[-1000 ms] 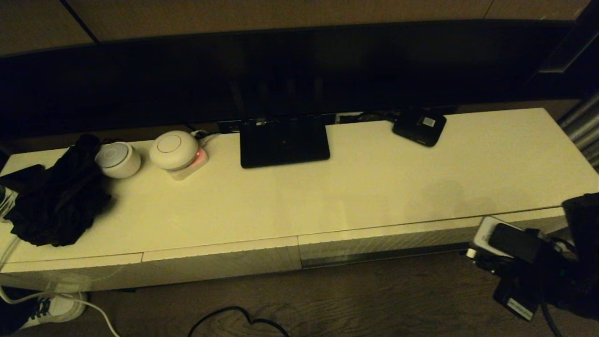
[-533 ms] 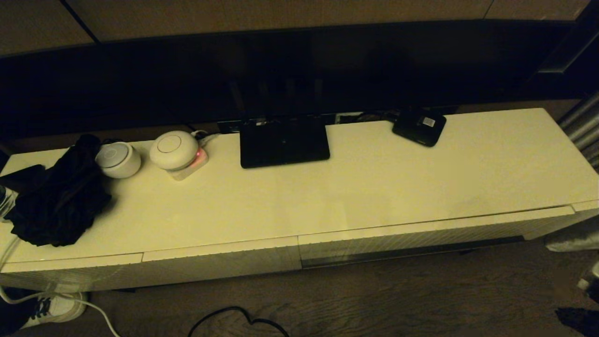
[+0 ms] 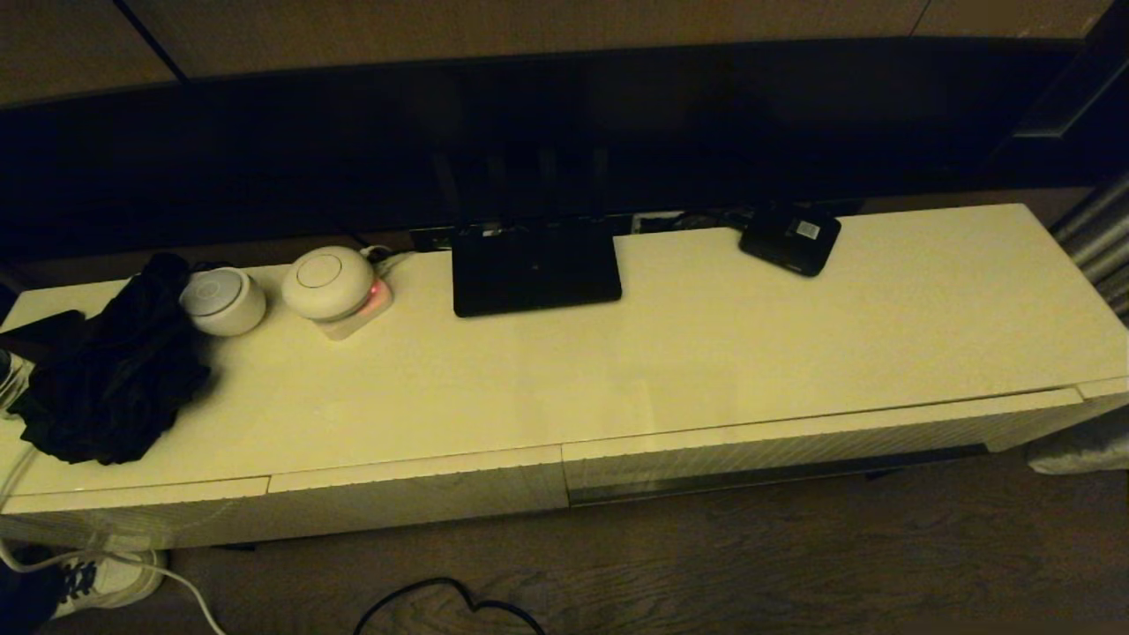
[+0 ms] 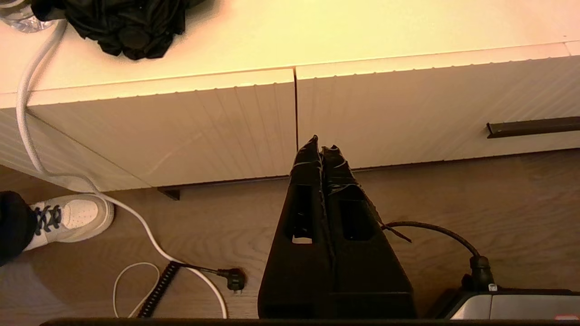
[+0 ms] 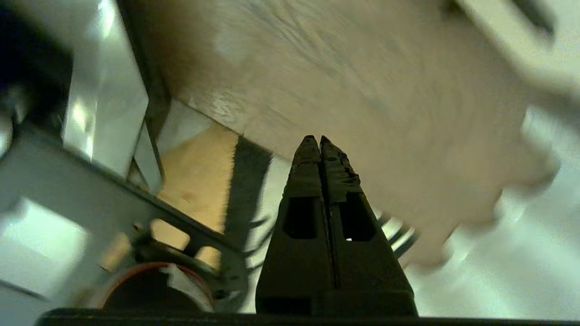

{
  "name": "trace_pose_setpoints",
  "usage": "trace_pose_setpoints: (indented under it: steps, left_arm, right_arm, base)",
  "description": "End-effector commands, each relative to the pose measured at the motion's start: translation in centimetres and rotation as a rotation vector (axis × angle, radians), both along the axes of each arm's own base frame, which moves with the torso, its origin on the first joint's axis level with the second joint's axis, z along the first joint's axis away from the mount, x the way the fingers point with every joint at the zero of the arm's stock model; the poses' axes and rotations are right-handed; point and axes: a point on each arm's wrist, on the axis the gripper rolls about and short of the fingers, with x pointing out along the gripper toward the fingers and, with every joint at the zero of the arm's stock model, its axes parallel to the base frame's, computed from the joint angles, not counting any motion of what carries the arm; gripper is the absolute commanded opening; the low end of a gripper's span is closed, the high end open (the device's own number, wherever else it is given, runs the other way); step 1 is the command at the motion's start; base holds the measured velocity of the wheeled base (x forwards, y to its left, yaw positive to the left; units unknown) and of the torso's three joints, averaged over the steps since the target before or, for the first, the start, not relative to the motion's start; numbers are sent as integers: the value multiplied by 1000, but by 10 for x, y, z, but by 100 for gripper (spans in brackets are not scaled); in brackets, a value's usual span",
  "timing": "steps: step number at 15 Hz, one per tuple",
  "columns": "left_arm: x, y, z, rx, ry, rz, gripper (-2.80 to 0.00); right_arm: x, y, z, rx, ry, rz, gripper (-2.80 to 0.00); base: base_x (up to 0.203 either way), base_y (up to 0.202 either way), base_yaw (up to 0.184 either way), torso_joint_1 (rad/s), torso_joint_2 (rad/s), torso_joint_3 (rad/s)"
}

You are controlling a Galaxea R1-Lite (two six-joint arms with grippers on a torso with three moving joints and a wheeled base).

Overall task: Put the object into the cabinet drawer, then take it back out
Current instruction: Open the drawer

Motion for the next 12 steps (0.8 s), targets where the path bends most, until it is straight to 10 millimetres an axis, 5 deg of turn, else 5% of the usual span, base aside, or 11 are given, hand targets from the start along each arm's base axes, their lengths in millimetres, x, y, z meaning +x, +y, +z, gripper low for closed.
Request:
trace_pose_setpoints:
  steps: [1,6,12]
  left_arm:
    - [0,0,-1,0,3,1,-280]
    - [0,0,-1,0,3,0,-280]
    - [0,0,-1,0,3,1,-280]
  right_arm:
    - [7,0,-6,-131,26,176,-280]
    - [47,7,-20,-248,135,392,-280]
    - [119,33,-41,-294,82,594,-280]
  base:
    - [0,0,0,0,0,0]
    - [0,0,0,0,0,0]
    - [0,0,0,0,0,0]
